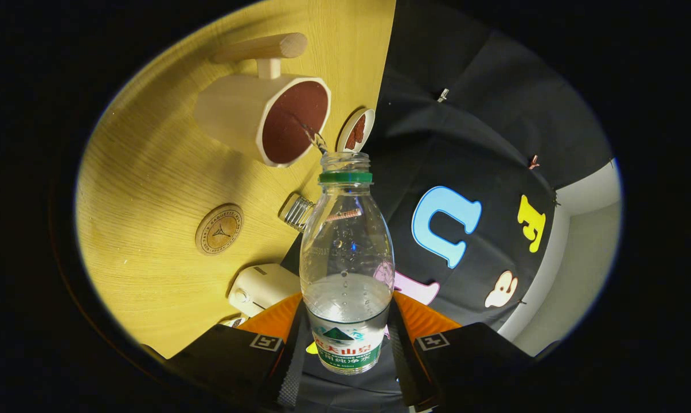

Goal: Take the bottle from table, then pour the juice into the cup, finally place the bottle on the coaster

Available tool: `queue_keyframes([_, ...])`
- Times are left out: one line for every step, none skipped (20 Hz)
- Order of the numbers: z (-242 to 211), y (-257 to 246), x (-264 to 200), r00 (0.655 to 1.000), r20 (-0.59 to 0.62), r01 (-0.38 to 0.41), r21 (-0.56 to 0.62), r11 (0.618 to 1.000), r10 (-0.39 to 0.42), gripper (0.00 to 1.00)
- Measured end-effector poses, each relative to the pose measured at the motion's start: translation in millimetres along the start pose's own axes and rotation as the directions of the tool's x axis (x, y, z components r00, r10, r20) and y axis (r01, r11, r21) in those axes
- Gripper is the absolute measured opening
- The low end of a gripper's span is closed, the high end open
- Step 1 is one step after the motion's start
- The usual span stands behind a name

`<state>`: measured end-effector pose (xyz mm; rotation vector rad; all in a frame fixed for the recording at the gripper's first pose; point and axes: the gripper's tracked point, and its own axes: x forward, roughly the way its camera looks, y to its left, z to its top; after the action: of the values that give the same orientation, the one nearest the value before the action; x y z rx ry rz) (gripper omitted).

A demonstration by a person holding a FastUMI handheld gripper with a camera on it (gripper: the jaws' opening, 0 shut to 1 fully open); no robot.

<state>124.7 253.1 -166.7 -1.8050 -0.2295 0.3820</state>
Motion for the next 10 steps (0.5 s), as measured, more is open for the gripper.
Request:
queue_keyframes([0.2,-1.2,1.0,1.0,0.0,0.003,-0.005,1.0,-0.003,0.69])
queue_keyframes([1.3,-2.0,1.8,1.0,0.003,0.004,-0.01,1.0,-0.004,0.69])
queue_keyframes([2.8,-3.0,1.7,1.0,0.006,0.004,-0.016,1.0,-0.004,0.69])
queue_keyframes([4.6,-2.2,2.0,1.0,0.012,-0.001,-0.023,1.0,0.002,0.69])
queue_keyframes([5.9,-3.5,2.3,1.0,0.018,0.001,-0.034,0.999,-0.001,0.69])
queue_keyframes([7.2,-5.2,0.8,1.0,0.023,0.005,-0.047,0.999,-0.004,0.69])
queue_keyframes([7.9,-6.7,0.9,1.0,0.028,0.011,-0.058,0.998,-0.009,0.7])
queue_keyframes([8.5,-7.7,1.9,0.999,0.031,0.014,-0.067,0.998,-0.012,0.69])
queue_keyframes([7.0,-8.2,2.5,0.999,0.033,0.016,-0.072,0.997,-0.014,0.69])
queue_keyframes([6.4,-9.1,2.2,0.999,0.034,0.018,-0.077,0.997,-0.016,0.7])
